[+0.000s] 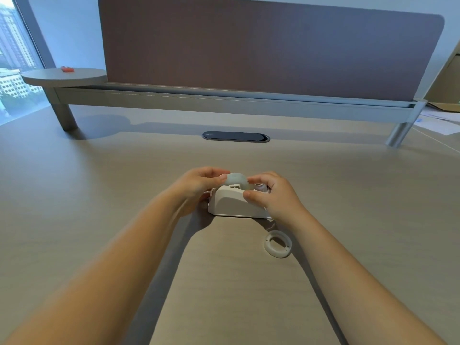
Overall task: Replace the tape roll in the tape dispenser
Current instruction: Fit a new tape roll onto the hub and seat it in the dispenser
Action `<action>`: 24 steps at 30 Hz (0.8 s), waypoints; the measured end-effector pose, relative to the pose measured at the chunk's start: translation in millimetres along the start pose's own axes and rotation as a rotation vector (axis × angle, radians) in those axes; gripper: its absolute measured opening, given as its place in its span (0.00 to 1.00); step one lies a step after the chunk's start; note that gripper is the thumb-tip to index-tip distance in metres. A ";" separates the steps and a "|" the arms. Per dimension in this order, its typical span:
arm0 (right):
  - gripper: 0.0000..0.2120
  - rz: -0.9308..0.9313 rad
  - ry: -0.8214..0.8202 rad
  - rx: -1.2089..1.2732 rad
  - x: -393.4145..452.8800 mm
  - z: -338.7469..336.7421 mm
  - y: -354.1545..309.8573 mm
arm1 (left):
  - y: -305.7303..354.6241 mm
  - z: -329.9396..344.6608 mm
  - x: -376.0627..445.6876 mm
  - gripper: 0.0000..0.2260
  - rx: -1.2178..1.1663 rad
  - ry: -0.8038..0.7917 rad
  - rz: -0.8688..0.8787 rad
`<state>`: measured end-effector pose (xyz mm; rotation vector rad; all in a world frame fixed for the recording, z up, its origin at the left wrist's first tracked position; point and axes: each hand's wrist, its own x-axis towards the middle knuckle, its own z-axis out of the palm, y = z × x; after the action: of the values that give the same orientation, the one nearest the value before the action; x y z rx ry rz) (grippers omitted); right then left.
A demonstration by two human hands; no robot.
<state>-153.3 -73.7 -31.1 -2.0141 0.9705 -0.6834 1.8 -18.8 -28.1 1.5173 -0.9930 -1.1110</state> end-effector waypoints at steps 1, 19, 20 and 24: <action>0.17 -0.001 0.000 -0.003 0.1 0.0 0.0 | -1.4 0.2 0.2 0.06 -0.008 0.003 -0.001; 0.10 0.060 0.082 -0.006 2.7 8.2 -17.7 | -3.3 6.3 -10.0 0.14 0.050 0.155 0.163; 0.07 0.061 0.101 -0.013 3.2 9.3 -19.0 | -3.5 7.3 -11.7 0.14 0.052 0.151 0.182; 0.07 0.053 0.156 0.041 5.0 7.7 -24.4 | -5.5 10.5 -16.7 0.17 0.075 0.133 0.221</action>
<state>-135.2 -64.8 -14.6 -1.9143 1.0874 -0.8351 -12.2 -4.3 -31.8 1.4799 -1.0912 -0.8154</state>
